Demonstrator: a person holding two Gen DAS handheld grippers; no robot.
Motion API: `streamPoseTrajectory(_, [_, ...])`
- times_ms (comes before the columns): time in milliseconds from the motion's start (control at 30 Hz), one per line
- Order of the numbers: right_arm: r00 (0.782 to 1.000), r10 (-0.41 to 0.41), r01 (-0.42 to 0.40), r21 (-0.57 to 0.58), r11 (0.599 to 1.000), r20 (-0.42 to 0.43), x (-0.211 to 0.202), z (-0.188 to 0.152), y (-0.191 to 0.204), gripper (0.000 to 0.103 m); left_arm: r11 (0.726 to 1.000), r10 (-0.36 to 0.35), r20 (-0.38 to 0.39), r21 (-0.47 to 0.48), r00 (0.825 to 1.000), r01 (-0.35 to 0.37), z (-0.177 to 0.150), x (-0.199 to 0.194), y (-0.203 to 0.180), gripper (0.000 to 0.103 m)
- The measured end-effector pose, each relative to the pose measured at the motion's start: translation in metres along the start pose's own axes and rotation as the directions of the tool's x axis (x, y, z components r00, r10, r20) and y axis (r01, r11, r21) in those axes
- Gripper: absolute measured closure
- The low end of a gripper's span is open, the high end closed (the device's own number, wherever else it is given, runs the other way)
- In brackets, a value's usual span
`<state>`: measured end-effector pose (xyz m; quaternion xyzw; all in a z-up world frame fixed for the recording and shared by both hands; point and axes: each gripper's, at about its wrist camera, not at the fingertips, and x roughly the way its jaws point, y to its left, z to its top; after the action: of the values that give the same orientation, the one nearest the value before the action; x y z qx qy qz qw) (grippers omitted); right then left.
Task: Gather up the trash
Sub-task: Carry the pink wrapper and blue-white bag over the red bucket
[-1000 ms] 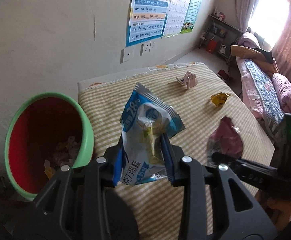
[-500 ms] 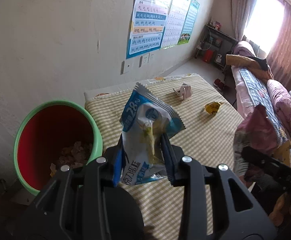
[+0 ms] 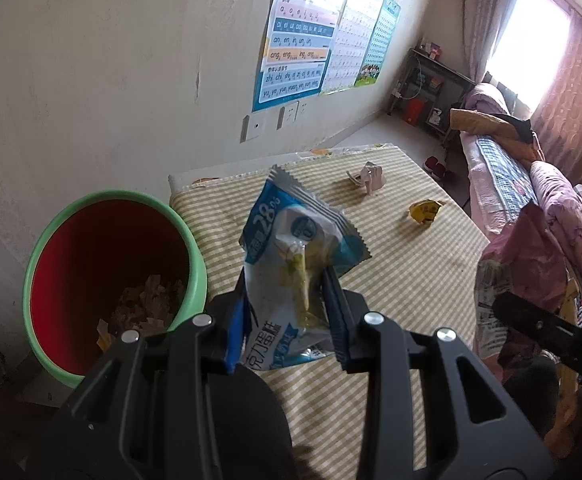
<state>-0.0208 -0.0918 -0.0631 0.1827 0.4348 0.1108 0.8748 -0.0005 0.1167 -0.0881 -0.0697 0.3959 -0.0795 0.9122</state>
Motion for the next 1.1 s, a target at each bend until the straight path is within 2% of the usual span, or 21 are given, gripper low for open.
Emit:
streamPoseTrajectory(367, [1.000, 0.011, -0.011, -0.004, 1.000, -0.004, 0.000, -0.002, 0.004, 0.070, 1.000, 0.018, -0.003, -0.003, 1.000, -0.018, 0.001, 0.002, 0.001, 0.069])
streamPoseTrajectory(633, [1.000, 0.012, -0.012, -0.016, 1.000, -0.022, 0.006, -0.002, 0.008, 0.070, 0.999, 0.040, 0.022, -0.014, 0.999, -0.040, 0.003, -0.002, 0.003, 0.069])
streamPoseTrajectory(1100, [0.997, 0.021, -0.024, -0.044, 0.999, -0.075, 0.027, -0.010, 0.019, 0.069, 0.995, 0.080, 0.037, -0.062, 0.996, -0.077, 0.005, -0.003, 0.032, 0.069])
